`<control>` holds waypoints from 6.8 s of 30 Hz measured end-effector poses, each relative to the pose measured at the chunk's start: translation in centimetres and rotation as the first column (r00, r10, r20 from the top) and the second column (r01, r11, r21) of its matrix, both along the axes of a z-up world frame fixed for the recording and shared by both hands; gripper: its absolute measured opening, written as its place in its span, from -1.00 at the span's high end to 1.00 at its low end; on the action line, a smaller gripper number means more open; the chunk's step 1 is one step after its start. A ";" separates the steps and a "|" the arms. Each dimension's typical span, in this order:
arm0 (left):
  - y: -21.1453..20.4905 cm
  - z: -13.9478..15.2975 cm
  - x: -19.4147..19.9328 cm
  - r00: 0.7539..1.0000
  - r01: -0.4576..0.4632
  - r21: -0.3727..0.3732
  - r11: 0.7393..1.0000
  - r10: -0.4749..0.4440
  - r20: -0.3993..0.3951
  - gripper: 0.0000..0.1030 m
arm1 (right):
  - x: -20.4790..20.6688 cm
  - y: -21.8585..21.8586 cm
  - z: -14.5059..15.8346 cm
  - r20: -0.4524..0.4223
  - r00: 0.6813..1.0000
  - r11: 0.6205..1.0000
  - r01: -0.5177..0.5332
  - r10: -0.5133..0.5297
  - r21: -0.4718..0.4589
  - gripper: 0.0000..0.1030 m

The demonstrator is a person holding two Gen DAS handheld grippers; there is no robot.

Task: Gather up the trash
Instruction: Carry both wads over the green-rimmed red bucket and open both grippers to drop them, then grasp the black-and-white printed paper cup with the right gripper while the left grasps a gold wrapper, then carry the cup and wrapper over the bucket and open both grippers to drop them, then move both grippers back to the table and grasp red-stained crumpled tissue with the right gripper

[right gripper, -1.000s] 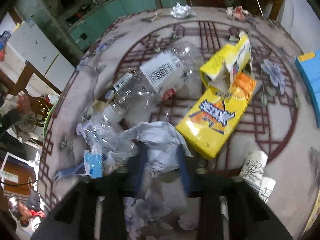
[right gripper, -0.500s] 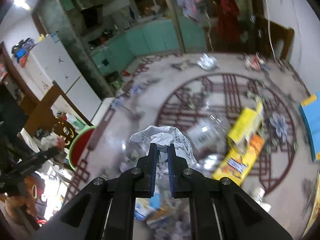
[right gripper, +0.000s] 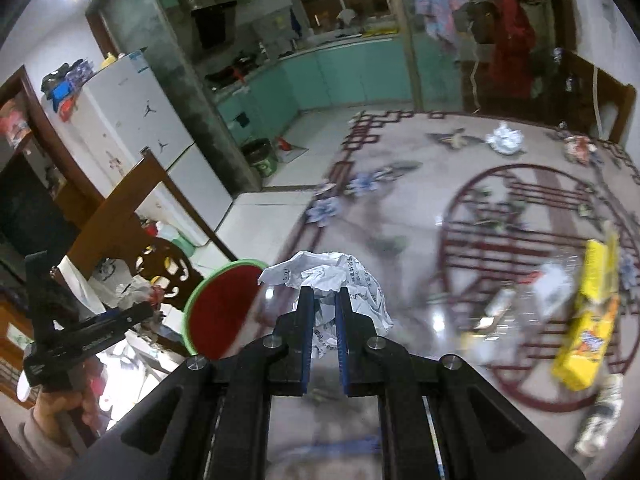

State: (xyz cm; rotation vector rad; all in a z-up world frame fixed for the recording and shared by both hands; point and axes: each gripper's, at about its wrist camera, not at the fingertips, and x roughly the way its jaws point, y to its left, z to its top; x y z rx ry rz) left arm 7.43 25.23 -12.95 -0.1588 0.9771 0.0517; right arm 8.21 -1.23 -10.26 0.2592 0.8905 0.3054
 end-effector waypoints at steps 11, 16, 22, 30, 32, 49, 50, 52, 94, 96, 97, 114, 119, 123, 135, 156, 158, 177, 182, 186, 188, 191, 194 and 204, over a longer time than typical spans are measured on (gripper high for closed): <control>5.7 -2.8 3.5 0.996 0.065 -0.001 0.998 -0.065 -0.064 0.09 | 4.8 11.4 -3.1 -0.046 0.997 0.998 -0.063 0.064 0.024 0.84; 6.7 -3.7 5.1 0.991 0.097 -0.030 0.995 -0.099 -0.089 0.06 | 6.4 15.1 -3.8 -0.055 0.993 0.995 -0.100 0.101 0.030 0.83; 6.9 -3.5 6.2 0.991 0.118 -0.055 0.992 -0.121 -0.064 -0.39 | 7.5 16.5 -3.9 -0.065 0.993 0.995 -0.101 0.102 0.018 0.52; 5.7 -3.5 6.4 0.987 0.145 -0.076 0.986 -0.150 -0.054 -0.62 | 5.3 13.5 -2.8 -0.038 0.999 1.000 -0.011 0.010 -0.025 0.10; 4.6 -3.6 6.4 0.983 0.167 -0.077 0.983 -0.172 -0.064 -0.62 | 4.3 11.7 -2.9 -0.043 0.998 0.999 0.032 -0.033 -0.037 0.10; -13.0 -1.7 1.8 0.918 0.388 -0.066 0.919 -0.392 -0.059 -0.62 | -5.4 -15.0 -5.2 -0.095 0.860 0.856 0.479 -0.502 -0.193 0.09; -14.1 -1.6 1.4 0.915 0.395 -0.065 0.916 -0.398 -0.057 -0.63 | -6.2 -17.1 -5.5 -0.096 0.839 0.835 0.508 -0.535 -0.213 0.06; -16.6 -1.5 0.7 0.910 0.408 -0.070 0.910 -0.412 -0.055 -0.63 | -7.5 -21.2 -6.6 -0.106 0.794 0.786 0.555 -0.598 -0.274 -0.04; -31.4 -2.0 2.7 0.908 0.391 -0.120 0.912 -0.404 -0.113 0.65 | -7.3 -30.5 -7.1 -0.119 0.923 0.927 0.352 -0.367 -0.126 0.43; -31.2 -1.4 2.3 0.909 0.393 -0.111 0.913 -0.404 -0.101 0.65 | -7.1 -30.0 -6.3 -0.098 0.928 0.930 0.348 -0.359 -0.114 0.43; -31.1 -1.1 1.9 0.910 0.394 -0.104 0.913 -0.404 -0.094 0.65 | -6.9 -29.8 -5.9 -0.091 0.930 0.932 0.345 -0.356 -0.113 0.43; -25.6 2.2 -0.3 0.936 0.352 -0.051 0.935 -0.352 0.004 0.65 | -4.9 -21.6 -3.6 -0.060 0.975 0.970 0.207 -0.216 -0.126 0.43; -22.9 2.2 0.1 0.945 0.328 -0.059 0.943 -0.328 0.012 0.65 | -4.3 -19.0 -3.1 -0.056 0.980 0.973 0.183 -0.192 -0.139 0.43; -20.9 2.2 0.3 0.949 0.316 -0.064 0.947 -0.316 0.015 0.65 | -3.8 -16.6 -2.9 -0.052 0.983 0.975 0.167 -0.176 -0.146 0.43; -12.5 1.5 1.5 0.962 0.272 -0.093 0.958 -0.273 0.006 0.65 | -1.2 -7.9 -3.0 -0.078 0.990 0.982 0.102 -0.116 -0.156 0.43; 2.7 -1.9 4.3 0.990 0.117 -0.083 0.990 -0.123 -0.064 0.65 | 3.5 8.8 -2.3 -0.061 0.997 0.991 -0.051 0.044 -0.126 0.43; 3.6 -2.3 4.7 0.991 0.110 -0.084 0.990 -0.116 -0.072 0.65 | 4.0 10.1 -2.5 -0.068 0.996 0.990 -0.068 0.060 -0.122 0.43; 6.7 -5.0 7.1 0.982 0.117 -0.083 0.990 -0.128 -0.140 0.66 | 7.7 17.5 -5.1 -0.144 0.973 0.981 -0.186 0.178 -0.045 0.42; 6.9 -5.3 7.5 0.982 0.117 -0.086 0.989 -0.128 -0.141 0.65 | 8.1 18.1 -5.5 -0.144 0.970 0.979 -0.201 0.195 -0.030 0.42; 6.9 -5.5 7.9 0.981 0.113 -0.086 0.990 -0.125 -0.147 0.66 | 8.5 18.4 -5.6 -0.140 0.969 0.977 -0.213 0.206 -0.033 0.42; 7.0 -5.6 8.1 0.982 0.107 -0.084 0.991 -0.119 -0.149 0.65 | 8.6 18.5 -5.5 -0.129 0.969 0.976 -0.215 0.209 -0.033 0.41; 7.2 -5.7 8.3 0.983 0.093 -0.090 0.992 -0.105 -0.150 -0.05 | 8.7 18.7 -5.4 -0.116 0.971 0.975 -0.217 0.211 -0.045 0.31; 7.2 -5.1 8.1 0.988 0.089 -0.076 0.993 -0.097 -0.119 -0.45 | 8.5 18.7 -5.0 -0.089 0.976 0.977 -0.205 0.199 -0.053 0.03; 7.1 -3.6 7.6 0.992 0.080 -0.077 0.994 -0.087 -0.087 -0.45 | 7.3 16.7 -3.6 -0.062 0.984 0.983 -0.170 0.166 -0.065 0.03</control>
